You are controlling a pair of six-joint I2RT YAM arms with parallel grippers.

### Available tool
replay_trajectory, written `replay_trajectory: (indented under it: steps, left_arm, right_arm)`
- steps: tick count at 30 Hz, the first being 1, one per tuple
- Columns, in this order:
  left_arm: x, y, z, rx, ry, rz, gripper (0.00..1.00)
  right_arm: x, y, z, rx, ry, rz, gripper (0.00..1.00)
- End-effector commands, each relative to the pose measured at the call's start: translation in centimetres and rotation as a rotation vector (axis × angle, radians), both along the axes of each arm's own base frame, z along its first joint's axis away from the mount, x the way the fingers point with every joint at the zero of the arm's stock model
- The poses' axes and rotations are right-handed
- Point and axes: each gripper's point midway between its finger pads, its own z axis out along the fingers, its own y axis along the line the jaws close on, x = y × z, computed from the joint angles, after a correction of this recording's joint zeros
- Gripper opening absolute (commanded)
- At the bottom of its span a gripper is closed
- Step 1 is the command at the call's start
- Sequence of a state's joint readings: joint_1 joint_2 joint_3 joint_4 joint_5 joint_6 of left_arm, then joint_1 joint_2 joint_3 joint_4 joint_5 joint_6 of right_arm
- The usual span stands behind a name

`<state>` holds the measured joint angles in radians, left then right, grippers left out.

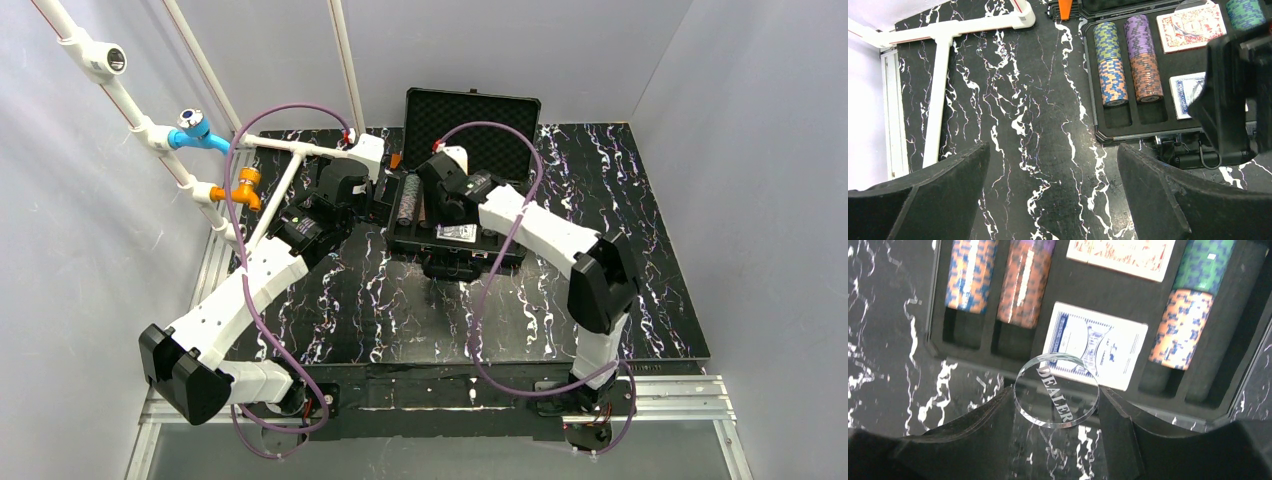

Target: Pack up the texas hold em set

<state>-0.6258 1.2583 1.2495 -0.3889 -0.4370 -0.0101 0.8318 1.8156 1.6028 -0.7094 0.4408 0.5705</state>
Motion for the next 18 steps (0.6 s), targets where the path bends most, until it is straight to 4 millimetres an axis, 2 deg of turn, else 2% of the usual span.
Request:
replay_trajectory:
  steps: [1,6,11,18]
  left_arm:
    - [-0.3,0.2,0.9,-0.011,-0.033,0.003,0.98]
    - [-0.3,0.1,1.1,-0.017,-0.034,-0.005,0.98]
    - [-0.4,0.1,1.2,-0.022,-0.035,-0.010,0.98]
    - [-0.3,0.0,0.8,-0.015,-0.027,-0.008,0.98]
  right_arm:
    - [2.8,-0.3,0.4,-0.020,-0.001,0.005,0.49]
    - [4.2,-0.9,-1.3,-0.052,0.038,-0.012,0.50]
    - [4.6,-1.5,-3.1,-0.071,0.076,-0.024,0.50]
    - [4.6,-2.0,-4.3,-0.088,0.102,-0.031,0.51]
